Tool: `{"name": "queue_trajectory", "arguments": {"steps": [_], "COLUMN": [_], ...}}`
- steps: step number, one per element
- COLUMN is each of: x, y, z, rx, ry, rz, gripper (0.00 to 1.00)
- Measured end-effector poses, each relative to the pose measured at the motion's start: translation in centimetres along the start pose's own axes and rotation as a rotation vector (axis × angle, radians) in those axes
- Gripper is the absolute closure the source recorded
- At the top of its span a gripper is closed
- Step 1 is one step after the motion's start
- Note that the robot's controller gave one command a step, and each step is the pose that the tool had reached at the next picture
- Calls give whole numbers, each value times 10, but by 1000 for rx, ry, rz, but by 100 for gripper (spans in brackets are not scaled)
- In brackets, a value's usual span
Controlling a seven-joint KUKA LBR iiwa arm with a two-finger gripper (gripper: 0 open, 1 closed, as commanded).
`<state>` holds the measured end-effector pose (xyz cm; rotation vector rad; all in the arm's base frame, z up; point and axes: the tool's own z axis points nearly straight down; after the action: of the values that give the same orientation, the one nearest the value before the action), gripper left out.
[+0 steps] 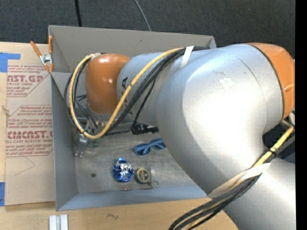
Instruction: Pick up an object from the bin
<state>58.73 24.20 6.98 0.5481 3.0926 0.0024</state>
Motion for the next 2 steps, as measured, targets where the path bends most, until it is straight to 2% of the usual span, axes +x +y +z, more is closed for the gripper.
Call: {"name": "queue_trajectory", "arguments": {"steps": [1, 2], "x": [0, -1], "y": [0, 1], "z": [0, -1], "rx": [0, -2], "ry": [0, -2], "rz": [0, 0], "gripper": [0, 100]}}
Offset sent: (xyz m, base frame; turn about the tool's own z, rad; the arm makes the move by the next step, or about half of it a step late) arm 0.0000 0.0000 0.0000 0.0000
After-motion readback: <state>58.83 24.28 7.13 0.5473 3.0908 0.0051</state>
